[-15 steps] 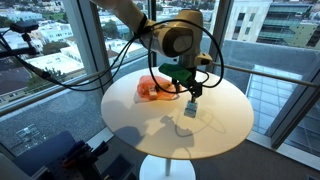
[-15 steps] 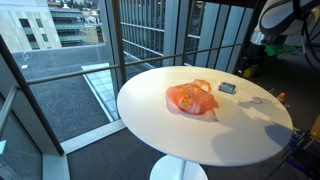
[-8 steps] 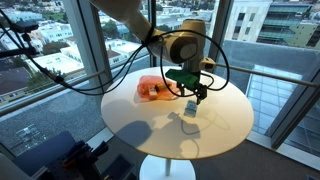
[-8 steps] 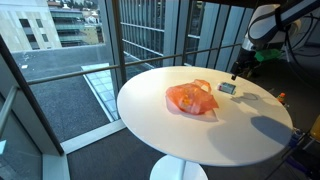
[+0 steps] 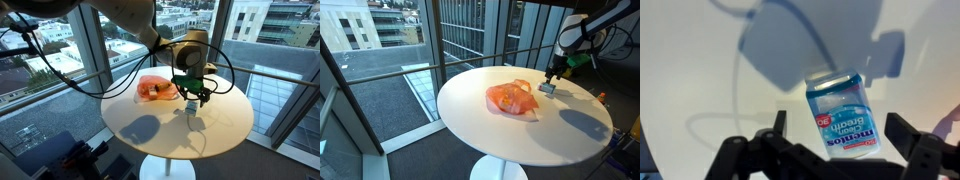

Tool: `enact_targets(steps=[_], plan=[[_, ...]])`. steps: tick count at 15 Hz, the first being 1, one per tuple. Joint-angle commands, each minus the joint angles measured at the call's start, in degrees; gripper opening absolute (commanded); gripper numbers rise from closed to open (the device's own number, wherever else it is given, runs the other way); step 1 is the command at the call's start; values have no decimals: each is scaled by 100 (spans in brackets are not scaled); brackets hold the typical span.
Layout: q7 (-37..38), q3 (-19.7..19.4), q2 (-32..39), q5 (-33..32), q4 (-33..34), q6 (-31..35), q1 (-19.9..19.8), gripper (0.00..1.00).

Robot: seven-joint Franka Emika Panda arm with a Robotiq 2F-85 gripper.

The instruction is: Put the blue and and white container in the plastic bag.

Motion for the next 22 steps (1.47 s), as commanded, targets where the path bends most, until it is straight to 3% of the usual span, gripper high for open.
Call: enact_targets(steps=[1, 8, 10, 14, 22], plan=[[-98, 89, 443, -132, 596, -269, -89, 100], [-75, 115, 864, -212, 1016, -465, -51, 100], [-66, 112, 905, -236, 1083, -516, -43, 73], [-24, 107, 804, -252, 1080, -560, -23, 41], [137, 181, 42, -270, 699, -658, 277, 40]])
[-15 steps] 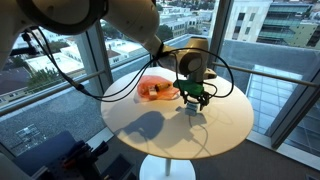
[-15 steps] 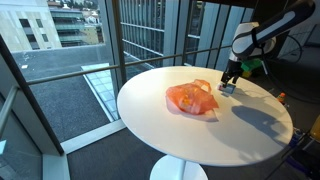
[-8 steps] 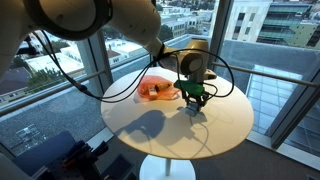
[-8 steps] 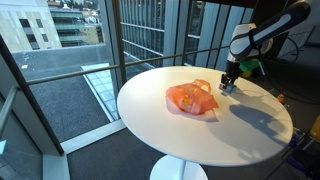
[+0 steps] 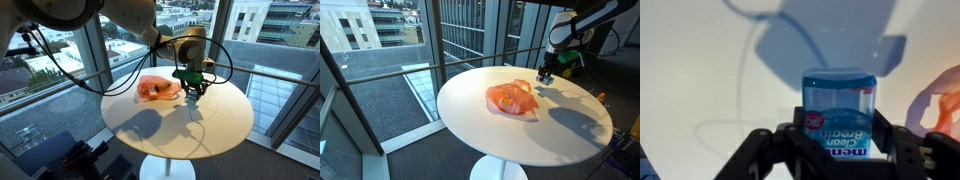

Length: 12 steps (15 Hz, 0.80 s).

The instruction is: Put the blue and and white container in the plastic bag.

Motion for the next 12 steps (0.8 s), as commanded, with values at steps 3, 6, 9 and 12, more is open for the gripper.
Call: enact_targets(steps=[3, 6, 9, 12], plan=[[199, 155, -564, -117, -302, -311, 242, 40], [324, 258, -640, -46, -371, -418, 373, 40], [474, 380, -630, 18, -406, -532, 484, 40], [617, 480, -593, 84, -366, -739, 564, 40]])
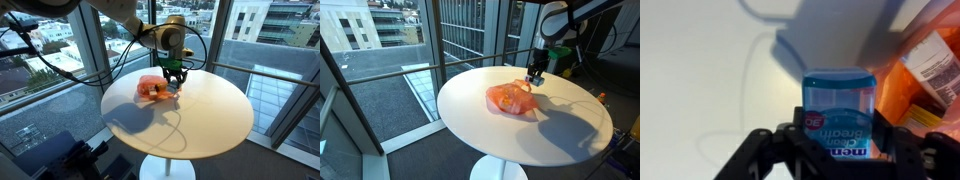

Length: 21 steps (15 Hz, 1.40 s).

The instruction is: Put the blue and and white container in the plastic bag.

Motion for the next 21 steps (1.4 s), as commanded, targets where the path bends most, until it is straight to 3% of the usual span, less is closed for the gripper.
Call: enact_targets(steps=[1, 18, 19, 21], plan=[[247, 115, -118, 86, -65, -359, 64, 40], [381, 304, 39, 384, 352, -1506, 146, 40], [321, 308, 64, 308, 203, -1290, 182, 65], [321, 301, 62, 308, 240, -1320, 172, 65]])
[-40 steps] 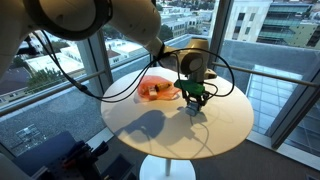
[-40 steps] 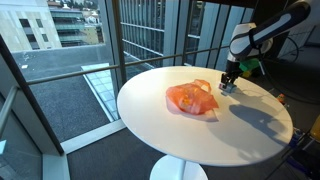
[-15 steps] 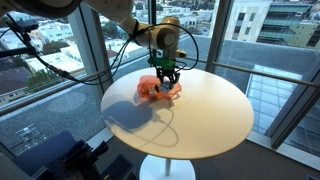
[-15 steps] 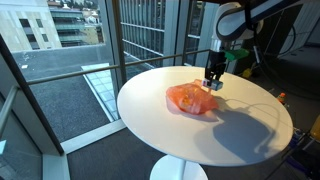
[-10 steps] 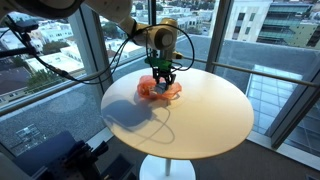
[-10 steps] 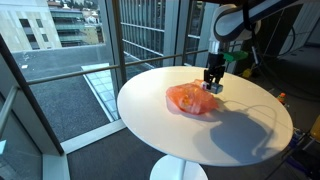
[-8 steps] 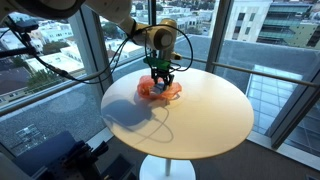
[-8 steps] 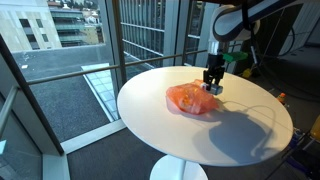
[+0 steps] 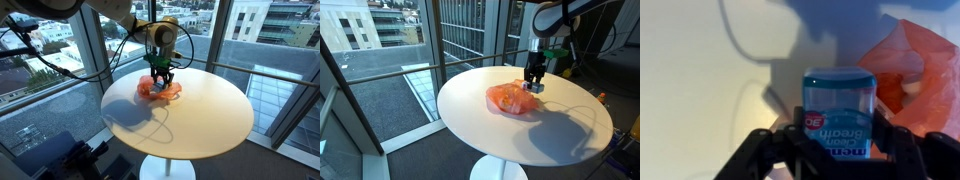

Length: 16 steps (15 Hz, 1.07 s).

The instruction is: Put the blue and and white container in the plastic bag.

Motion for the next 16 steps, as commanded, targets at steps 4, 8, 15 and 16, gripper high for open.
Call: enact_targets(steps=[4, 8, 15, 16], plan=[[1, -6, 3, 0, 13, -14, 1, 65], [-11, 0, 31, -15, 21, -2, 17, 40], [-25, 61, 242, -70, 219, -85, 186, 40], [-29, 73, 280, -77, 261, -93, 219, 40]])
